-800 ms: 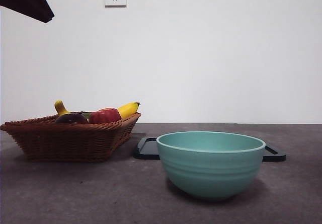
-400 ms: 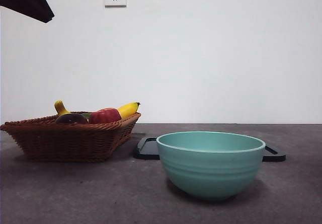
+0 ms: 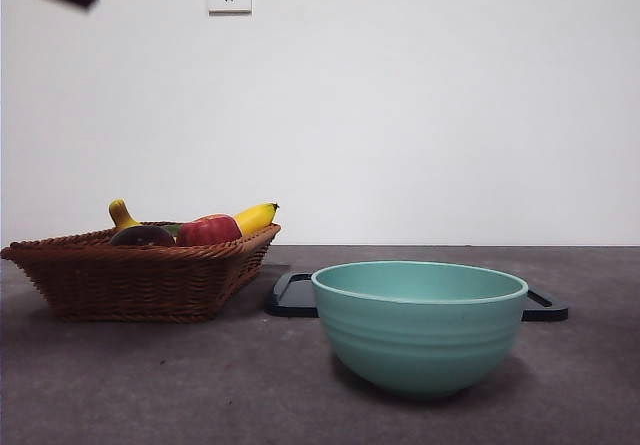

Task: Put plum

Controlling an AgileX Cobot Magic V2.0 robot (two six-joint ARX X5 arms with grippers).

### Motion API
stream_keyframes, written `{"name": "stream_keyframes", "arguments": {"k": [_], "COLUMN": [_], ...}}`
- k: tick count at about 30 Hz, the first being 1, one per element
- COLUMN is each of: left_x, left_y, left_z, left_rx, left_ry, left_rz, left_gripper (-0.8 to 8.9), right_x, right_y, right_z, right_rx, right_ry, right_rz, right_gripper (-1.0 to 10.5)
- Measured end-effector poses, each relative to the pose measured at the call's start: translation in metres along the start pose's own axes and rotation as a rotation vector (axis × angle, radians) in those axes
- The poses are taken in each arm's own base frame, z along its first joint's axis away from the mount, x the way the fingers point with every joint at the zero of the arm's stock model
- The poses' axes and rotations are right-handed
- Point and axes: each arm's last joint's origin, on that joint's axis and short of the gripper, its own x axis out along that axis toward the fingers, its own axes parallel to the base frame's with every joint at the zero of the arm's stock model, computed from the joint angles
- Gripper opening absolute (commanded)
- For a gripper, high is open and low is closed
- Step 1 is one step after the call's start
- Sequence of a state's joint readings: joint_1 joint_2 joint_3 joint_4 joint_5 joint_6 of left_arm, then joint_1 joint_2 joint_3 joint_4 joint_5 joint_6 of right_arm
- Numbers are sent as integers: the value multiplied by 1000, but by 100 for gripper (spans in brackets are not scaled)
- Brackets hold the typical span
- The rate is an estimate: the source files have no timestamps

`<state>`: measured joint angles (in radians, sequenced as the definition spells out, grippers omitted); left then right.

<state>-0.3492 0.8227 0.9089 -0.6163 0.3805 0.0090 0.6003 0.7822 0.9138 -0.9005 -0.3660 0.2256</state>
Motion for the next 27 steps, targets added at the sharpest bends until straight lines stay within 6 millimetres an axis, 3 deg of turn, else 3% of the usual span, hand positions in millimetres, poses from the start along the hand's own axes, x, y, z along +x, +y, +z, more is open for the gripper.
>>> {"name": "stream_keyframes", "arguments": {"k": [5, 12, 17, 27], "left_x": [-36, -59, -49, -9], "left_y": [7, 13, 22, 40], "left_z": [11, -23, -65, -142], "left_rx": [138, 226, 209, 142], "left_ry": [-336, -599, -643, -533], "left_rz": [198, 511, 643, 670], "left_gripper": [7, 7, 7, 7], "right_x": [0, 0, 0, 0], "right_y": [0, 0, 0, 0], "right_z": [0, 0, 0, 0], "right_rx": [0, 0, 0, 0], "right_ry": [0, 0, 0, 0], "right_rz": [0, 0, 0, 0], "right_gripper": [5, 5, 5, 5]}}
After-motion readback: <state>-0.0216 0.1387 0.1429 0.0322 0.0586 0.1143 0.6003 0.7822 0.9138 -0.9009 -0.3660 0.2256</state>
